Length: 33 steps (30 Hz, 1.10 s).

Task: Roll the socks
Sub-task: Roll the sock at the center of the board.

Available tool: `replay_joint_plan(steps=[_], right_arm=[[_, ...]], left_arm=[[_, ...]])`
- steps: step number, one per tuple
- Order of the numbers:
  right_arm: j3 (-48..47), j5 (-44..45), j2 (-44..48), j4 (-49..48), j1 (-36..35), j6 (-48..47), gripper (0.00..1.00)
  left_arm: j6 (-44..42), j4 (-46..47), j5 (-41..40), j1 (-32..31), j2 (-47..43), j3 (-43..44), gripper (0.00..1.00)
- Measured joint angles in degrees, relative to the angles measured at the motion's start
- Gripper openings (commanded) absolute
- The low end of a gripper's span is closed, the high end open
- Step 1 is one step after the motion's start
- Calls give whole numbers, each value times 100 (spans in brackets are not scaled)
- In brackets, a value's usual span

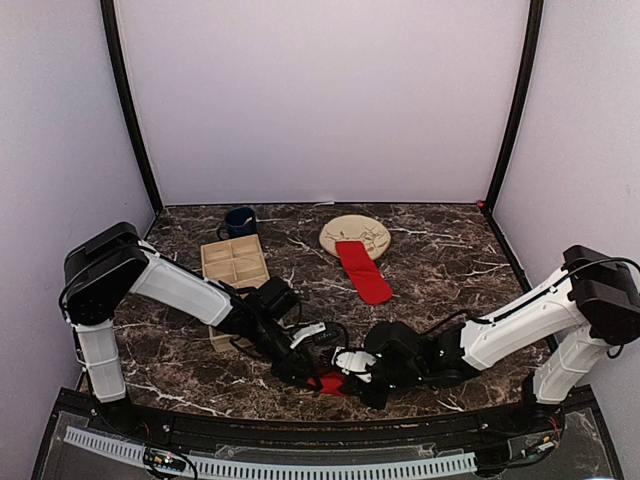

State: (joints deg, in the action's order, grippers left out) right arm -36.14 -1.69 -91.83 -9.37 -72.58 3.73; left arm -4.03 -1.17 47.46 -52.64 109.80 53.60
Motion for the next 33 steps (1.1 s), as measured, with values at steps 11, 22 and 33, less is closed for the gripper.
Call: replay_joint_plan(steps=[11, 22, 33], right_arm=[[20, -4, -11, -92, 57, 85, 0], [-7, -122, -76, -140, 94, 85, 0], [-68, -151, -129, -114, 103, 85, 0]], left_arm=[[271, 170, -164, 48, -177, -223, 33], [518, 490, -142, 175, -291, -446, 34], [857, 848, -151, 382, -557, -892, 35]])
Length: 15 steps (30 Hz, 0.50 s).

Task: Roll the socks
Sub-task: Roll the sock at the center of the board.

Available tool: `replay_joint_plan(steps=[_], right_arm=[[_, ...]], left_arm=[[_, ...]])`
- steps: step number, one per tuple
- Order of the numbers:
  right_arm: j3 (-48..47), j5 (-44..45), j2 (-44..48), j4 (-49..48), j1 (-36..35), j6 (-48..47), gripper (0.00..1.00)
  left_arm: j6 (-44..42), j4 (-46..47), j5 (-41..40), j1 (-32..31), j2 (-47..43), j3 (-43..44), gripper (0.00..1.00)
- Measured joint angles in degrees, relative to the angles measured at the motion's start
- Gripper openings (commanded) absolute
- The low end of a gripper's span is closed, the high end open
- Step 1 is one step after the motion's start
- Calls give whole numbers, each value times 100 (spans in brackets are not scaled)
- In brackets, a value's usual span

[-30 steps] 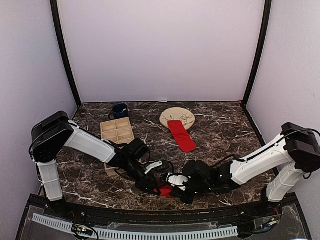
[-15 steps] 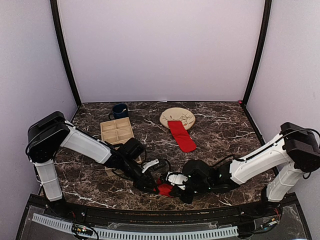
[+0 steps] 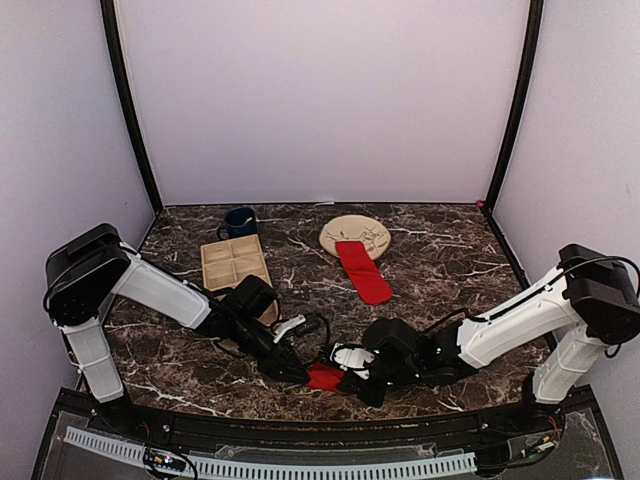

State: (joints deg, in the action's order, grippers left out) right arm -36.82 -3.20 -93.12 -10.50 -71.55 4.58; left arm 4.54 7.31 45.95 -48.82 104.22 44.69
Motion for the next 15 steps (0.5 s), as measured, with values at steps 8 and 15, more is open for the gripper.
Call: replay_joint_plan(steps=[8, 15], right_arm=[[-107, -63, -81, 63, 9, 0, 0], [-240, -260, -186, 133, 96, 2, 0]], left_arm=[[216, 245, -140, 33, -223, -271, 42], [365, 590, -643, 39, -682, -737, 44]])
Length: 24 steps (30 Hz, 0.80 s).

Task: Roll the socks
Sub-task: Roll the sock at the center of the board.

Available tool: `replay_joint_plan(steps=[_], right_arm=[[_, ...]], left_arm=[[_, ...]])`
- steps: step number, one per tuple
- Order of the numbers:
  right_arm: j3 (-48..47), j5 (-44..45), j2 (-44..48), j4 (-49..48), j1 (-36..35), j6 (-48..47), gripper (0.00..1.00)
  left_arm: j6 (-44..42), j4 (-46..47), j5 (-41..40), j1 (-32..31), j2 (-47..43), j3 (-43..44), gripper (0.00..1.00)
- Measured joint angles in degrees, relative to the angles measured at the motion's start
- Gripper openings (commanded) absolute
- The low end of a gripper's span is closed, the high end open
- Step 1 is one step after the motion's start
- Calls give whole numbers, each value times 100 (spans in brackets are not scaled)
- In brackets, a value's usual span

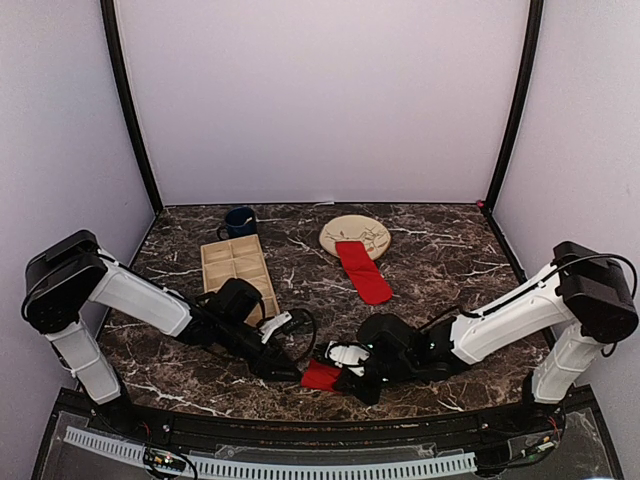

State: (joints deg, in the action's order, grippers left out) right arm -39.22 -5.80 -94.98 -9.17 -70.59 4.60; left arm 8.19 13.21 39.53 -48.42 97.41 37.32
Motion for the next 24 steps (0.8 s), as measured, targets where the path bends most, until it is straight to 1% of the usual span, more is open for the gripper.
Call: replay_joint_plan(steps=[11, 19, 24], right_arm=[[-271, -638, -229, 170, 317, 33, 0], [-632, -1443, -560, 387, 654, 52, 0], [-774, -2070, -728, 525, 925, 114, 0]], left_arm=[[149, 785, -855, 4, -675, -765, 45], [46, 1233, -1202, -52, -1182, -1080, 47], [-201, 1285, -1447, -295, -1248, -1080, 47]])
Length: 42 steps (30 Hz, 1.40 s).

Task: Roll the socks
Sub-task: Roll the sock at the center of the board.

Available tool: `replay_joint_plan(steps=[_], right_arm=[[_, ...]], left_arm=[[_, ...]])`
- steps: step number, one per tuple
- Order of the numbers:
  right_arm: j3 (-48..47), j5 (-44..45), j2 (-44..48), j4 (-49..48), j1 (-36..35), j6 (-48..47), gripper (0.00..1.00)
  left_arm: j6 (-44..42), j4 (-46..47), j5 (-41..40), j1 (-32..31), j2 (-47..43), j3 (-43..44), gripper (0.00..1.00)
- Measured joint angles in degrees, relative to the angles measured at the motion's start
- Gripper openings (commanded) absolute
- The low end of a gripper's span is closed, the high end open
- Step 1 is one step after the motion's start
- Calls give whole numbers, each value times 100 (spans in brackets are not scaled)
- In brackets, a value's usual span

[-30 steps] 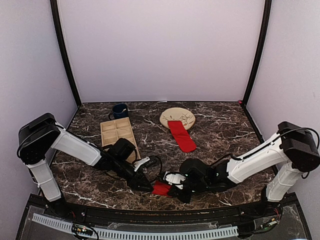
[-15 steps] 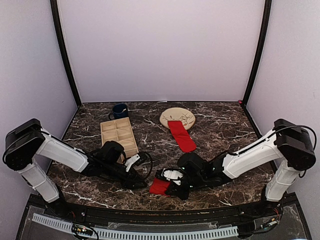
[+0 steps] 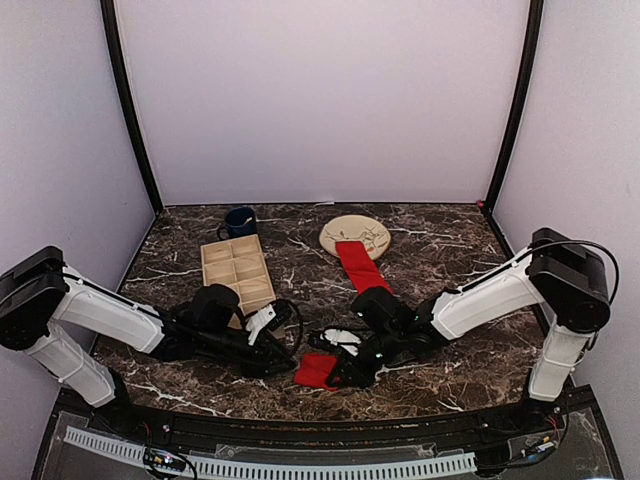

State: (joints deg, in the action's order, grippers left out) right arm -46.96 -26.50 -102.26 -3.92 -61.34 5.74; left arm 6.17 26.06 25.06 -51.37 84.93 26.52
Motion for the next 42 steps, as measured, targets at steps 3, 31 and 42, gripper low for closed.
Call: replay_joint_plan(steps=[3, 31, 42], right_arm=[[-68, -380, -114, 46, 157, 76, 0], [-433, -1593, -555, 531, 435, 201, 0], [-485, -1639, -592, 603, 442, 201, 0]], left_arm=[[-177, -15, -175, -199, 9, 20, 47], [-1161, -651, -691, -859, 485, 734, 49], [-1202, -737, -691, -1119, 658, 774, 49]])
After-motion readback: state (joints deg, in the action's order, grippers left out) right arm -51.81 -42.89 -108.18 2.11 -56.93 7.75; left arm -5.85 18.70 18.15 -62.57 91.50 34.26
